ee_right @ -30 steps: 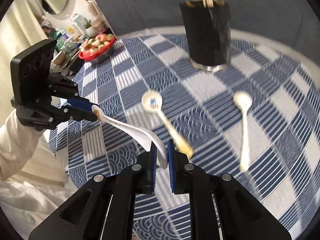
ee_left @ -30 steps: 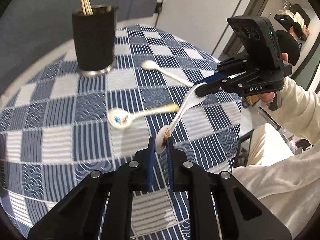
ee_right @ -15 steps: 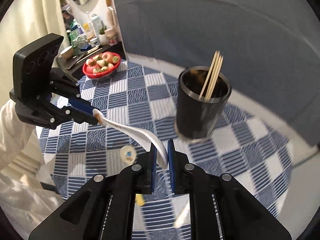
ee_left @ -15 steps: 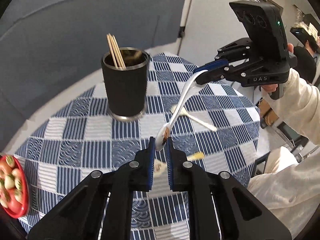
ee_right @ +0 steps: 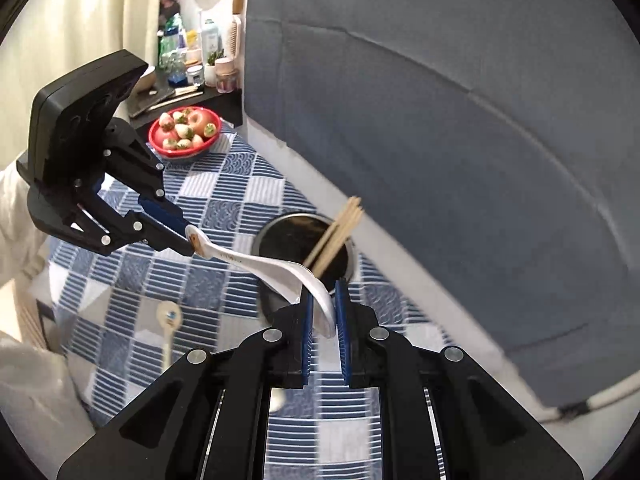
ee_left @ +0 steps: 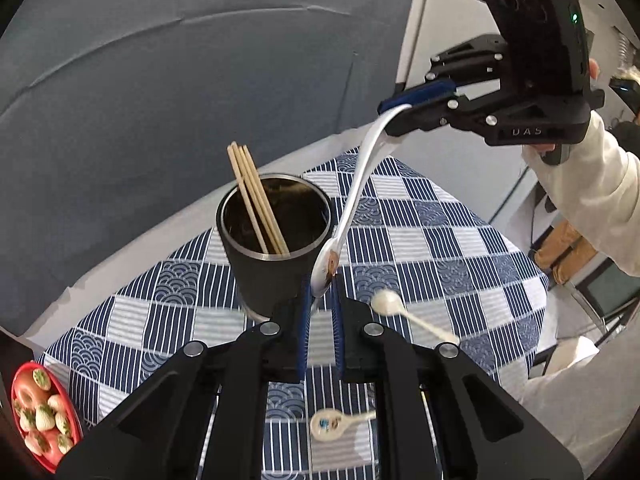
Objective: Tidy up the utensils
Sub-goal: 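Lift the white spoon with both tools and carry it over the black cup, then lower the spoon bowl into the black cup and open both tools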
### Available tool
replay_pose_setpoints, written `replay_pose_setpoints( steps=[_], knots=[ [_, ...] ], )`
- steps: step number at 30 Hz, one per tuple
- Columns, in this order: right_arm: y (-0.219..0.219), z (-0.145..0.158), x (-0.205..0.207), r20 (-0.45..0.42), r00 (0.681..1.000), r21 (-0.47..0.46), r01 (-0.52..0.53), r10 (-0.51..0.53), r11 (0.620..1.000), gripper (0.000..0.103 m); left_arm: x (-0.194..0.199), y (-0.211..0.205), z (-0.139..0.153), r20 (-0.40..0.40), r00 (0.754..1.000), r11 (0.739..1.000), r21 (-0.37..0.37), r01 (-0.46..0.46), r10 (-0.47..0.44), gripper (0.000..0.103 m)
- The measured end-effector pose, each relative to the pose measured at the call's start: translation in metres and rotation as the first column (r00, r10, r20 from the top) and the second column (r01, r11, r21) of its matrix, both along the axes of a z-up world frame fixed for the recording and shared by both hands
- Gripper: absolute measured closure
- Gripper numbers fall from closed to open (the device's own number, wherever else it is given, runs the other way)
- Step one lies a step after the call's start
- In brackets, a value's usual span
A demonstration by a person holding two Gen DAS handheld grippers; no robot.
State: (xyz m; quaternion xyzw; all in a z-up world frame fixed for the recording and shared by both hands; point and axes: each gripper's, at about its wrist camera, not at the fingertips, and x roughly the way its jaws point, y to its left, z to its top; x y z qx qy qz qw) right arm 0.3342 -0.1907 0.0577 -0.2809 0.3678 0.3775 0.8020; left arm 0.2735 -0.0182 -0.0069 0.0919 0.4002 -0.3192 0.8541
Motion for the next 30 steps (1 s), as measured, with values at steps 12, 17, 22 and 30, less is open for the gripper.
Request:
replay_pose_setpoints(
  steps=[12,17,22,30],
  knots=[
    [0.001,0.010,0.036,0.122,0.981,-0.148,-0.131,0.149,0.980,0.092,0.044,-0.038,-0.007,-0.034,0.996,0.995,0.062,-0.075,0.078,0.093],
    [0.010,0.007,0.041,0.150,0.966,-0.212,-0.177,0.211,0.961,0.092,0.059,-0.043,-0.019,-0.075,0.992,0.994,0.062,-0.095,0.099,0.093],
    [0.022,0.005,0.038,0.177,0.942,-0.265,-0.233,0.285,0.936,0.092,0.071,-0.049,-0.034,-0.120,0.985,0.990,0.088,-0.111,0.121,0.093],
    [0.031,0.004,0.037,0.163,0.926,-0.231,-0.300,0.341,0.926,0.093,0.073,-0.044,-0.040,-0.108,0.974,0.976,0.104,-0.190,0.201,0.057]
  ],
)
